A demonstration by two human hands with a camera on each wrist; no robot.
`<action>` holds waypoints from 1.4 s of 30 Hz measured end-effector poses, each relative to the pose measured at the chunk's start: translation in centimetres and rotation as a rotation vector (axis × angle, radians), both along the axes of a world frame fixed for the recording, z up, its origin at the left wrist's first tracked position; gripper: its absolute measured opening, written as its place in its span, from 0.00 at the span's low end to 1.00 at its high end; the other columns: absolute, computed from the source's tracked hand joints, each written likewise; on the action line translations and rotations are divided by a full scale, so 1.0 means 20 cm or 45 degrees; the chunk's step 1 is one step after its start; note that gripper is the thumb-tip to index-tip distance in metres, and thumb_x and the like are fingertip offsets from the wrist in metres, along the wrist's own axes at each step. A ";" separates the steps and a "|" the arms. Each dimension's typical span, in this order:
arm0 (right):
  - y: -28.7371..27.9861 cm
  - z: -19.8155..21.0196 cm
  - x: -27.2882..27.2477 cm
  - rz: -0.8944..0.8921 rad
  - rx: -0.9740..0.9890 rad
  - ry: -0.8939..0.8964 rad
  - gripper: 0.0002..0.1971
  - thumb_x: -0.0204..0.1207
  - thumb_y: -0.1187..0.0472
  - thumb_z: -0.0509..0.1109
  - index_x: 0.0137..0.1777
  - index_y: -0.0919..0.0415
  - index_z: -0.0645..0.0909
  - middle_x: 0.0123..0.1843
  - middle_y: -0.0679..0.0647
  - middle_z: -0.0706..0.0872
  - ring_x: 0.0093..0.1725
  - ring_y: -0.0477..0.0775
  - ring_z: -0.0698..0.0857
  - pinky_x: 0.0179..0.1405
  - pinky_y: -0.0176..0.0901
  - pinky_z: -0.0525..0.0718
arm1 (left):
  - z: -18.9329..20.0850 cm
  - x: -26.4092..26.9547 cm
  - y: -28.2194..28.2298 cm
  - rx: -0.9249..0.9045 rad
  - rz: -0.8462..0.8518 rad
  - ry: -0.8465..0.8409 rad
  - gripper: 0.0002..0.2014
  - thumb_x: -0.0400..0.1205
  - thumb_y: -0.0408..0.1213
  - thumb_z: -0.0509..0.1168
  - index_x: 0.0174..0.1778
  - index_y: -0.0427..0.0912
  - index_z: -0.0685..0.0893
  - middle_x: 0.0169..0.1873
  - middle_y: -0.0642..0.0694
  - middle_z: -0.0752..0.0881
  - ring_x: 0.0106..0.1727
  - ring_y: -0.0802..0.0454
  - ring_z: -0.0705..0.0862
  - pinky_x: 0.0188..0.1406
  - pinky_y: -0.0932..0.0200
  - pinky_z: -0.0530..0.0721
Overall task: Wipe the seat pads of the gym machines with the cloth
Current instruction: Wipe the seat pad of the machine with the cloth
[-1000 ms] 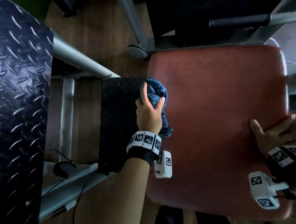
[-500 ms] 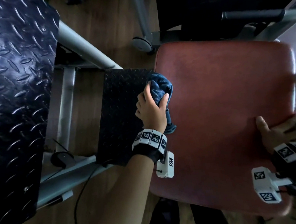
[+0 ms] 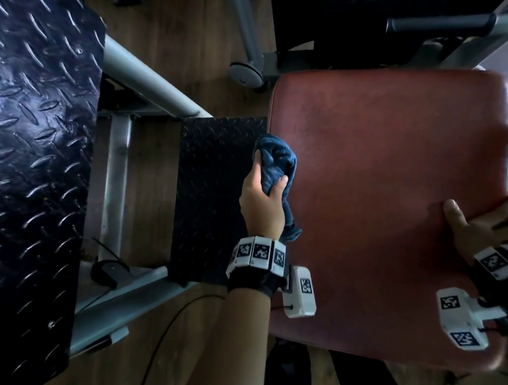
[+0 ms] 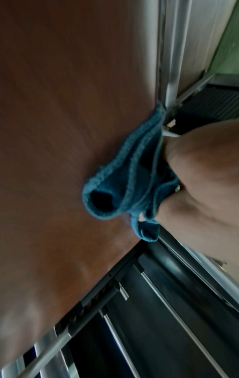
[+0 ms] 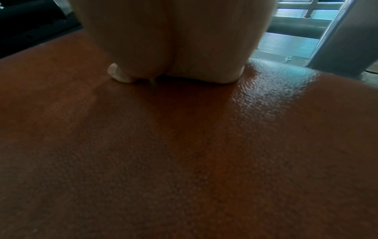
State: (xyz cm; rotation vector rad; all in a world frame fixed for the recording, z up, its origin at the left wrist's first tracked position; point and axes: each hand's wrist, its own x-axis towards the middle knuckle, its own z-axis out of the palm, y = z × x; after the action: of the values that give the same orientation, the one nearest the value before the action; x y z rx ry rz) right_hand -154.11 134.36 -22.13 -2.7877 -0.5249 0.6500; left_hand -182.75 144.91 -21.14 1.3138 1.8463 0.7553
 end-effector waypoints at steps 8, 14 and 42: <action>0.01 0.01 -0.02 -0.010 -0.006 -0.052 0.56 0.60 0.25 0.53 0.86 0.55 0.45 0.77 0.78 0.59 0.75 0.83 0.60 0.74 0.75 0.52 | -0.01 -0.05 -0.21 -0.094 0.057 -0.004 0.31 0.82 0.41 0.68 0.81 0.51 0.68 0.69 0.51 0.80 0.69 0.58 0.77 0.65 0.73 0.72; 0.00 -0.02 -0.02 -0.031 -0.019 -0.021 0.58 0.57 0.20 0.51 0.85 0.49 0.42 0.79 0.77 0.57 0.77 0.80 0.59 0.75 0.76 0.51 | -0.02 -0.03 -0.10 -0.120 0.066 -0.012 0.30 0.82 0.45 0.67 0.81 0.52 0.68 0.68 0.51 0.80 0.69 0.55 0.78 0.68 0.62 0.77; 0.01 0.04 0.01 0.064 -0.108 0.026 0.50 0.76 0.32 0.61 0.85 0.56 0.39 0.80 0.78 0.55 0.78 0.80 0.57 0.78 0.71 0.48 | 0.03 -0.06 -0.28 -0.234 -0.055 0.281 0.30 0.85 0.40 0.63 0.83 0.49 0.61 0.71 0.41 0.73 0.67 0.39 0.77 0.62 0.43 0.79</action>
State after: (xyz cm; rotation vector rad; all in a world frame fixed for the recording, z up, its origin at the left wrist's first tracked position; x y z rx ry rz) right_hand -153.84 134.62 -21.32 -2.8513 -0.5786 0.7272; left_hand -184.00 139.32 -20.50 1.3555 2.0004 0.4198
